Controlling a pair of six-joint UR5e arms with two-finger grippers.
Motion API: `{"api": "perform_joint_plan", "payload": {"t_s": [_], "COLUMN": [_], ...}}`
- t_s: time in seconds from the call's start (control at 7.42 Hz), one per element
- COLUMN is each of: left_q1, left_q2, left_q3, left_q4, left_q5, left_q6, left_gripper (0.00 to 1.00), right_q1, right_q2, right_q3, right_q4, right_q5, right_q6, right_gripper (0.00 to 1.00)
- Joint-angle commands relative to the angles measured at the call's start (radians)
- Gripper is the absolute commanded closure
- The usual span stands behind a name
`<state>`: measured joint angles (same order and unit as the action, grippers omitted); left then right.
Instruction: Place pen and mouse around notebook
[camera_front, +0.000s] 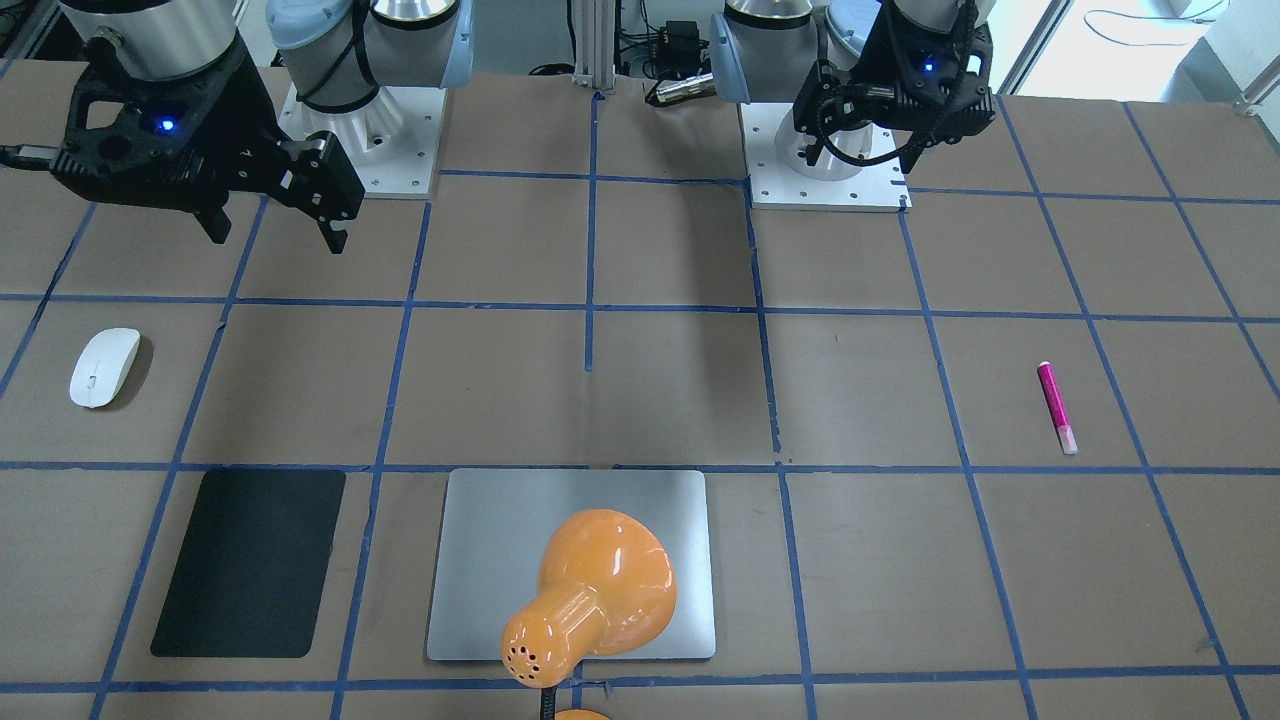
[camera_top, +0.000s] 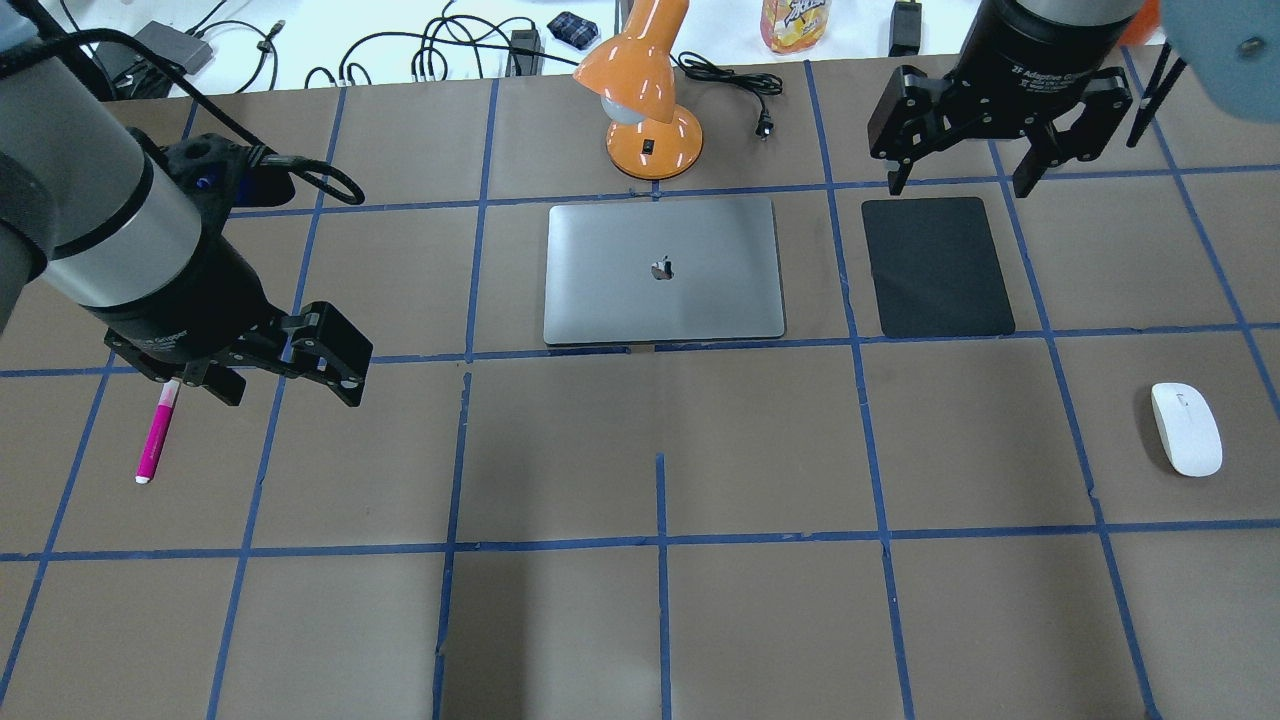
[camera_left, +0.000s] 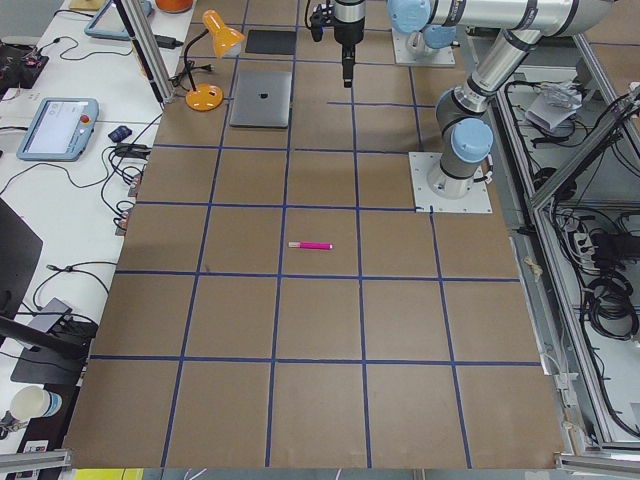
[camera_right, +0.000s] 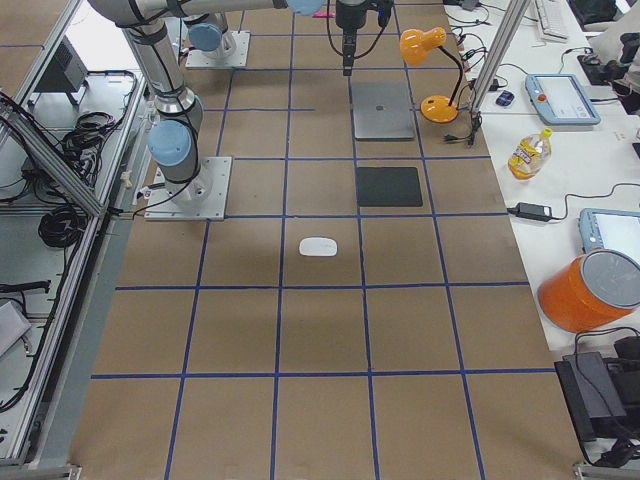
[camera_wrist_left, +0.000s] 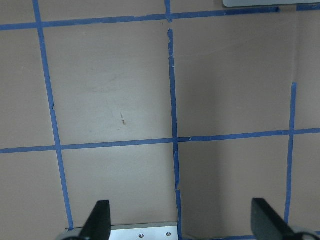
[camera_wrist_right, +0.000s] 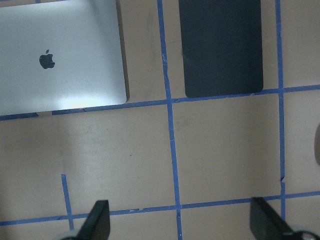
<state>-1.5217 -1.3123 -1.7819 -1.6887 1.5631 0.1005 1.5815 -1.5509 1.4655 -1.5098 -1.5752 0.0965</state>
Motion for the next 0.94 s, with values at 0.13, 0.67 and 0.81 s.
{"api": "perform_joint_plan", "payload": {"t_s": [0.13, 0.67, 0.81], "left_q1": [0.0, 0.0, 0.0], "left_q2": [-0.001, 0.001, 0.001], "left_q3": [-0.001, -0.001, 0.001], "left_q4": [0.003, 0.003, 0.003], "left_q5": [0.0, 0.0, 0.006], "left_q6": [0.002, 0.037, 0.042], "left_gripper": [0.0, 0.0, 0.0], "right_q1": [-0.001, -0.027, -0.072], "right_q2": [0.005, 0.011, 0.011], "right_q3": [-0.004, -0.002, -0.001], "right_q4": [0.0, -0.003, -0.004], "right_q5": [0.0, -0.014, -0.017], "right_q6": [-0.001, -0.07, -0.169], "right_gripper": [0.0, 0.0, 0.0]}}
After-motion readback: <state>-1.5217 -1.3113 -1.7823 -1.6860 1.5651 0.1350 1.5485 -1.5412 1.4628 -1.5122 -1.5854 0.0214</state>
